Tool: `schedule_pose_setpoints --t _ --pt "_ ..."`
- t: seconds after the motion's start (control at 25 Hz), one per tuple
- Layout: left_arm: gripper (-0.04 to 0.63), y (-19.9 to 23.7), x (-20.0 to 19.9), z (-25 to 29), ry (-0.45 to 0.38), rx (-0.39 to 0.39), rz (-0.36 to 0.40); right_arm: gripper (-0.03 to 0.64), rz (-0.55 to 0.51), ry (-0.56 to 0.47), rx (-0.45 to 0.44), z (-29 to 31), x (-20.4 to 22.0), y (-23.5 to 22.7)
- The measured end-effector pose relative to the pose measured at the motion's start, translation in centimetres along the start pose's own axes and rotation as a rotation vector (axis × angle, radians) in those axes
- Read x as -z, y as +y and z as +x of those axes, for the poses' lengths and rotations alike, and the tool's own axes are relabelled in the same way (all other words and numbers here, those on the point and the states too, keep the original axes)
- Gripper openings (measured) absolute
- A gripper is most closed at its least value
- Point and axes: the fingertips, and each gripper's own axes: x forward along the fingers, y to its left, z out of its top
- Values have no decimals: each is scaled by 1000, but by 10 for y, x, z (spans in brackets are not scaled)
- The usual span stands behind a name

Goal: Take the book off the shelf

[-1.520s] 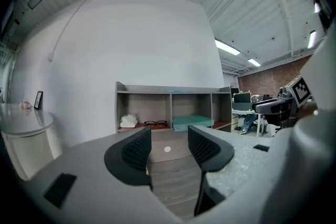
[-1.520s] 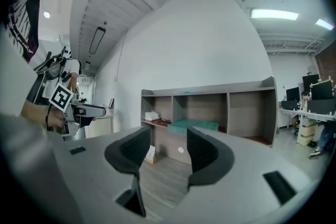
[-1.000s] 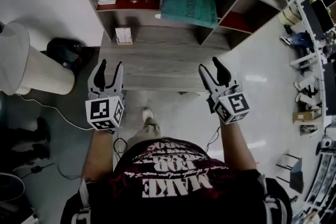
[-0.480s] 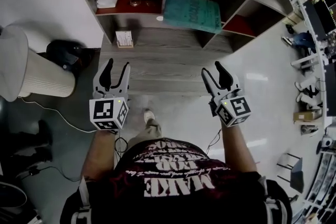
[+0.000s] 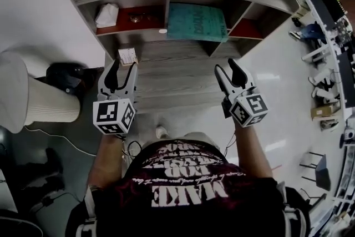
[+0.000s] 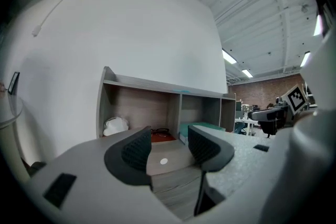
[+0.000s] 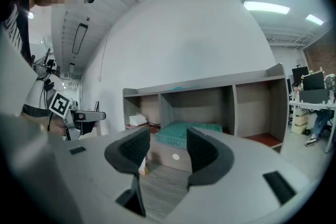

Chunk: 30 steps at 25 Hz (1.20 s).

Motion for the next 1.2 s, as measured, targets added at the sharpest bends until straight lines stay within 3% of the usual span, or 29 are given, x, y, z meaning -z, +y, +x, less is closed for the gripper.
schedule_pose_setpoints --t 0.24,0.68,1.2 --pt "209 -8 8 18 26 52 -47 218 16 -8 50 -1 -3 -14" --pt "209 -8 14 65 65 76 -142 215 96 19 86 24 8 -55" --pt "209 -22 29 143 136 99 -139 219 148 52 71 87 18 -116"
